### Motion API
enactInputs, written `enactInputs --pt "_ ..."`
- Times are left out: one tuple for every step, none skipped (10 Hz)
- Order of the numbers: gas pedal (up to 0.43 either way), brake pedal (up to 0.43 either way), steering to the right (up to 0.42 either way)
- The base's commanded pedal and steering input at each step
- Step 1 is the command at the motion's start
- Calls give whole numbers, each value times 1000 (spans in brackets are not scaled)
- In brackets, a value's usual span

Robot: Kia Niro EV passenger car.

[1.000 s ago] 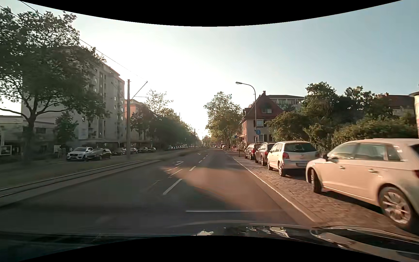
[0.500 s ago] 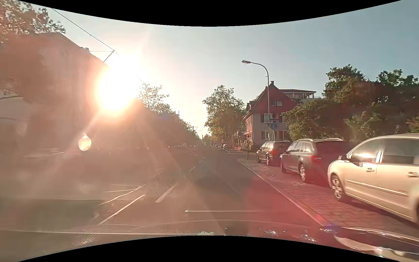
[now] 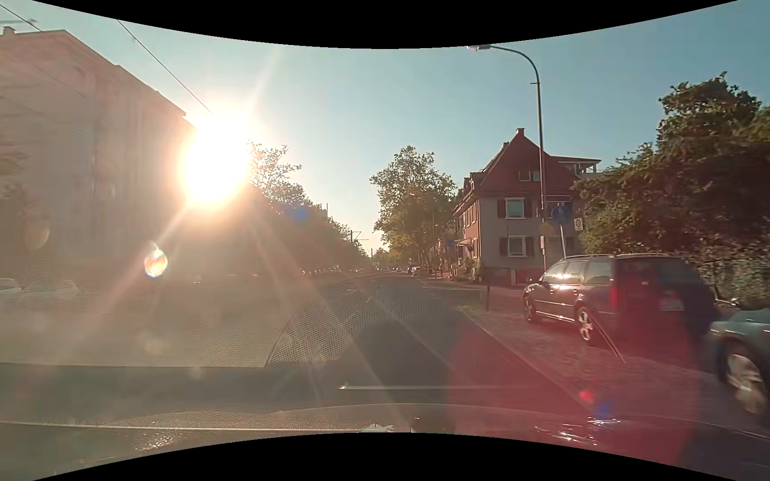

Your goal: Follow the waypoints while adhering to traffic rules and regulations

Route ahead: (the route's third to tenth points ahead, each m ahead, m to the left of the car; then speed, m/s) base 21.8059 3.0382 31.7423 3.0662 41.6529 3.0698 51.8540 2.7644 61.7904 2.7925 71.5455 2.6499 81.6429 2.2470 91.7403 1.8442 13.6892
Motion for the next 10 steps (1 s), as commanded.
enactInputs --pt "79 0 -2" --pt "79 0 -2" --pt "79 0 -1" --pt "79 0 -1" --pt "79 0 -1" --pt "79 0 -2" --pt "79 0 -2" --pt "79 0 -3" --pt "79 0 -3" --pt "79 0 -4"
